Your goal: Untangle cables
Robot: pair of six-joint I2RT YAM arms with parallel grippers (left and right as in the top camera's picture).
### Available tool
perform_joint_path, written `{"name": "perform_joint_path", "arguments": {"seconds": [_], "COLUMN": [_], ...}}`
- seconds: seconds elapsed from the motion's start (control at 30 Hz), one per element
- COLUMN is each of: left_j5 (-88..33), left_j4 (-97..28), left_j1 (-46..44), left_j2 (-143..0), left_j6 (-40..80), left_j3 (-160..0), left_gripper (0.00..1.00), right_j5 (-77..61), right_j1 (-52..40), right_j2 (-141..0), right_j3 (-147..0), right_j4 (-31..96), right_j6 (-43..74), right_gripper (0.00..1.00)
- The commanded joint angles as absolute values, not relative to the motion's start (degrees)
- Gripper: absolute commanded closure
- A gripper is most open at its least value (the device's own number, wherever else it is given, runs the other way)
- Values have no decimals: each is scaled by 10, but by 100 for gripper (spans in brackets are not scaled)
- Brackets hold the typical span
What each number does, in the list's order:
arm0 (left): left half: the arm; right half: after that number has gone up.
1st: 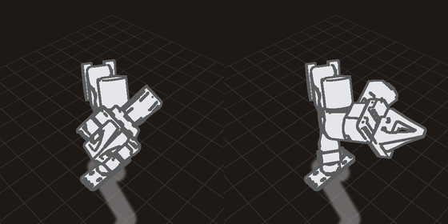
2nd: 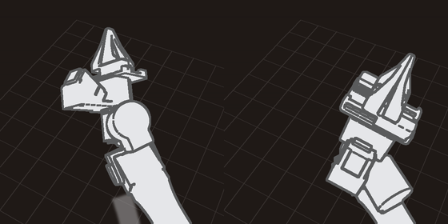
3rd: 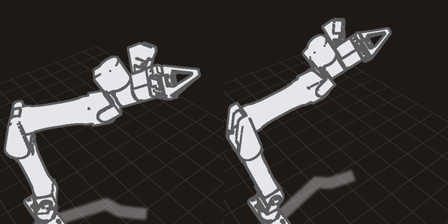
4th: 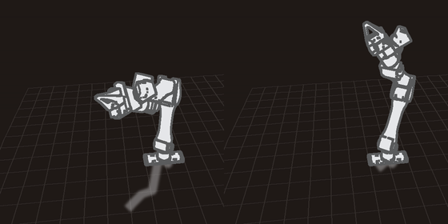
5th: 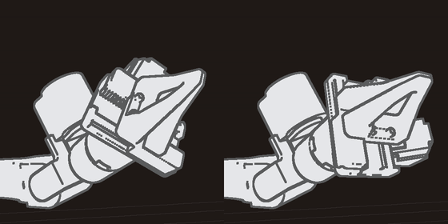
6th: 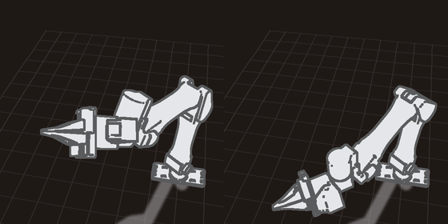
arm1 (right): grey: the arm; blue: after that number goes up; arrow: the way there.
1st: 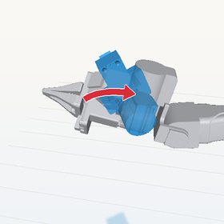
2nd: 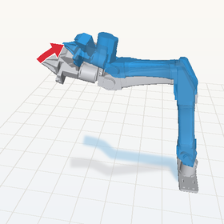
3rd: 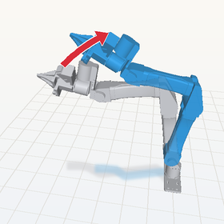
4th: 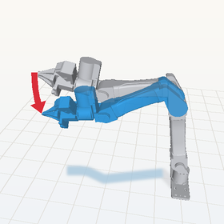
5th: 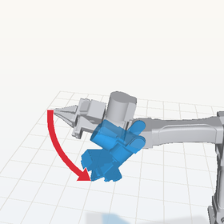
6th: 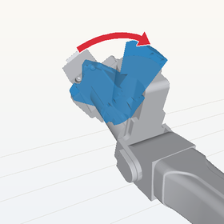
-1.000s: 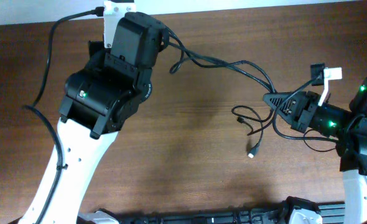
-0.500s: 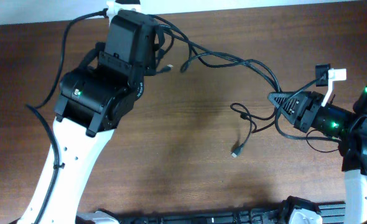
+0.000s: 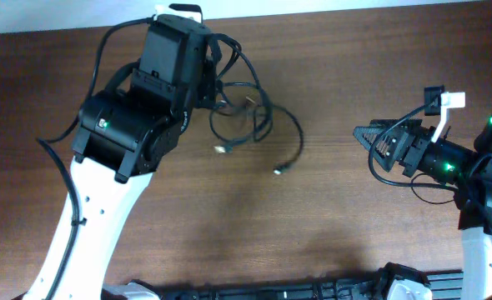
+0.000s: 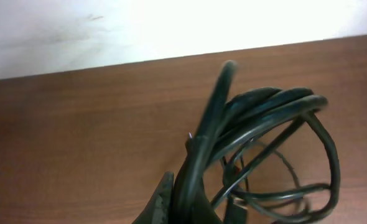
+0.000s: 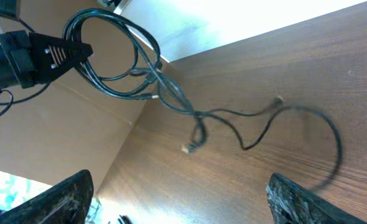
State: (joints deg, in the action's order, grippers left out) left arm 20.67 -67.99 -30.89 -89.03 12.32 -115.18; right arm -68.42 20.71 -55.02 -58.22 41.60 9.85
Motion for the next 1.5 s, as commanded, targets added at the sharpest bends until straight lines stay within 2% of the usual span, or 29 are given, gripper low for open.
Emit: {"name": "perform_joint_path", "arguments": {"seconds": [0.0, 0.13, 0.2, 0.47, 0.5, 0.57, 0.67, 0.8, 0.93, 1.0, 1.07, 1.17, 1.23, 1.3, 1.4, 1.43, 1.47], "left_j5": [125, 1, -27, -29, -29, -29, -29, -31, -100, -118, -125, -125, -127, -127, -121, -109, -92], "left_j4": [-663, -650, -648, -609, -604, -590, -576, -566, -564, -564, -564, -562, -562, -562, -562, -563, -565], "left_j1": [-340, -391, -414, -482, -488, -497, -508, -513, -513, -513, -513, -513, -513, -513, -513, -513, -513], "left_j2": [-874, -874, -874, -874, -874, -874, -875, -878, -884, -886, -888, -891, -893, -895, -895, -895, -895], "left_j6": [32, -91, -124, -125, -125, -125, -125, -125, -125, -125, -125, -125, -125, -125, -125, -125, -125], "left_j3": [-1163, -1163, -1163, -1163, -1163, -1163, -1163, -1163, -1163, -1163, -1163, -1163, -1163, -1163, -1163, -1163, -1163], "left_gripper": [100, 100, 100, 99, 95, 94, 96, 97, 93, 93, 91, 90, 92, 94, 93, 93, 93], "right_j5": [-690, -717, -745, -781, -781, -790, -850, -864, -864, -865, -864, -864, -864, -864, -864, -864, -864], "right_j1": [210, 210, 210, 210, 210, 210, 210, 210, 210, 210, 210, 210, 210, 210, 210, 210, 210], "right_j2": [-547, -547, -547, -547, -547, -547, -547, -547, -547, -547, -547, -547, -547, -547, -547, -547, -547], "right_j3": [-581, -581, -581, -581, -581, -581, -581, -581, -581, -581, -581, -581, -581, -581, -581, -581, -581], "right_j4": [414, 411, 400, 396, 396, 396, 383, 371, 371, 371, 370, 371, 371, 371, 371, 371, 371], "right_j6": [93, 92, 92, 68, 68, 60, 32, 32, 32, 32, 32, 32, 32, 32, 32, 32, 32], "right_gripper": [8, 0, 1, 1, 1, 1, 1, 1, 0, 7, 23, 63, 85, 96, 96, 89, 75]}}
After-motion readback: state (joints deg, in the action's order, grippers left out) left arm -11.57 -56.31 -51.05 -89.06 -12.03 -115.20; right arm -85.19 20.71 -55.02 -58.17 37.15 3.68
